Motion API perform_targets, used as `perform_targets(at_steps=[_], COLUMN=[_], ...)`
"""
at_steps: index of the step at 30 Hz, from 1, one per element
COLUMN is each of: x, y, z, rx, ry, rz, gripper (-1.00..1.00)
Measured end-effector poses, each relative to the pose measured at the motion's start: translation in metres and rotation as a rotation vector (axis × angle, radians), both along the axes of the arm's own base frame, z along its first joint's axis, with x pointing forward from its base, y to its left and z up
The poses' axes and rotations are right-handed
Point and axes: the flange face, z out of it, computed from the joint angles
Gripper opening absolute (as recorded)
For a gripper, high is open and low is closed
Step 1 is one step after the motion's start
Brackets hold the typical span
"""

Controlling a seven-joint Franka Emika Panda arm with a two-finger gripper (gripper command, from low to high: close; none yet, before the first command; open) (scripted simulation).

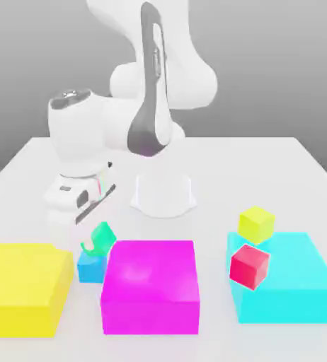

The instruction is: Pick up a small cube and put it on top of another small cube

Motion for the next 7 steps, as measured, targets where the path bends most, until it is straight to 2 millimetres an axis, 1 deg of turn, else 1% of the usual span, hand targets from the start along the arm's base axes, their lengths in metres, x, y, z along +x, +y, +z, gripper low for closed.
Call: perform_targets(at_steps=[1, 2, 7], x=[0.0, -0.001, -0.009], y=[0.0, 0.0, -0.015], z=[-0.004, -0.008, -0.008], rx=[-0.013, -0.028, -0.028], ry=[0.0, 0.001, 0.002], rz=[0.004, 0.008, -0.045], gripper=[-1.0, 1.0, 1.0])
